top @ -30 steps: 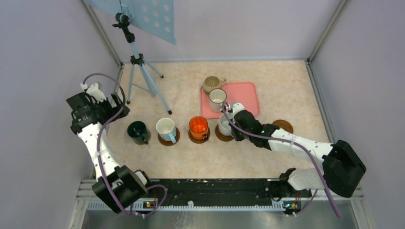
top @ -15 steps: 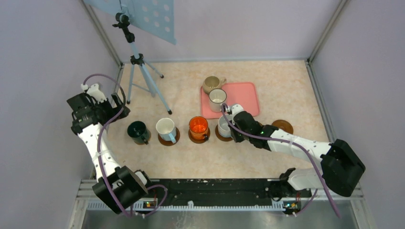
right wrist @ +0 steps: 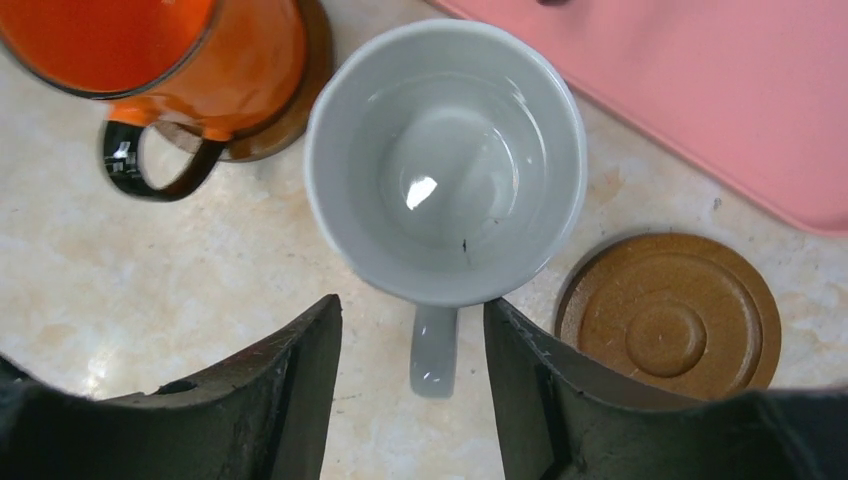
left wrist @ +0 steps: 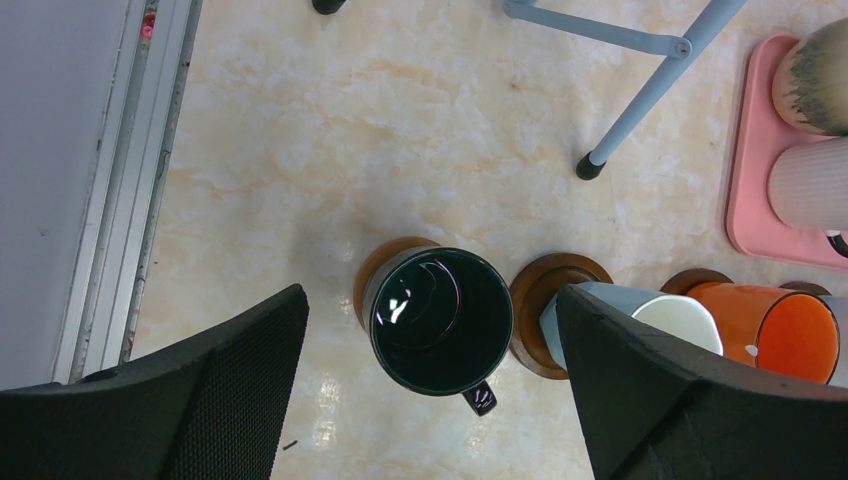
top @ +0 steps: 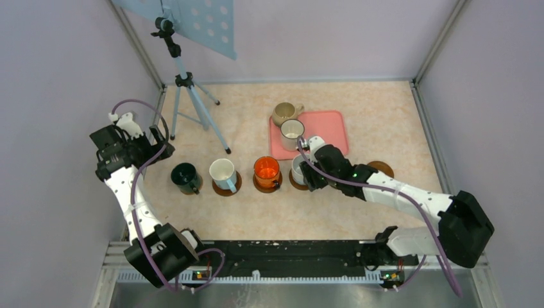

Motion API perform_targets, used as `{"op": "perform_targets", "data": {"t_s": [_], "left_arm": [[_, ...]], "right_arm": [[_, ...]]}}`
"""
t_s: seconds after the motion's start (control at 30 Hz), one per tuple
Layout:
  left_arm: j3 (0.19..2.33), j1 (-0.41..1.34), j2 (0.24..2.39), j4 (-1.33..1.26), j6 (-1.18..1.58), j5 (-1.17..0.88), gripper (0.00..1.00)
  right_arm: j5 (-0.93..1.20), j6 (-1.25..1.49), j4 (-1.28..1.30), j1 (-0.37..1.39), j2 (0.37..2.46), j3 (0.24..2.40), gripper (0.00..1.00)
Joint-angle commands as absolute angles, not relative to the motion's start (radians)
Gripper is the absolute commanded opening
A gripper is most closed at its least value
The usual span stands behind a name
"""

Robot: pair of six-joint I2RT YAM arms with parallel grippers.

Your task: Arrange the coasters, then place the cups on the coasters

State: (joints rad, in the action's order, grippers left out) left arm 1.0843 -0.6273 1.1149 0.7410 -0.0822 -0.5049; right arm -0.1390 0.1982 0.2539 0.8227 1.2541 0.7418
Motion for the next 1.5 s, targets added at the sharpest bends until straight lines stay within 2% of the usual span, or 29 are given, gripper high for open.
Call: {"op": "perform_targets", "data": {"t_s": [0.0,0.17,0.33,0.73,1.2,1.47], "left_arm": [[1.083,-0.623,1.109,0.713,-0.095,-0.519,0.99],[1.091,-0.623,1.122,0.712,-0.090,-0.529,0.99],[1.095,-0.624,1.132,0.712,-0.090,-0.536,0.99],[1.104,-0.623,1.137,0.711,-0.092,-0.539,0.99],[1.098,-0.622,1.132,0.711,-0.085,-0.543,0.99],[1.101,-0.623,1.135,0.710,-0.090,-0.537,0.99]], "right_arm": [[-0.017,0.098,0.288,0.826,1.169,0.847,0.54],[0.015,0.081,0.371,0.769,1.142,0.901,0.50],[0.026,0.053,0.417,0.665,1.118,0.858,0.48],[0.037,0.023,0.389,0.658,1.169,0.788,0.44],[0.057,0.015,0.381,0.658,1.196,0.769,0.46],[0.094,-0.069,0.422,0.641,1.145,0.890,0.53]]}}
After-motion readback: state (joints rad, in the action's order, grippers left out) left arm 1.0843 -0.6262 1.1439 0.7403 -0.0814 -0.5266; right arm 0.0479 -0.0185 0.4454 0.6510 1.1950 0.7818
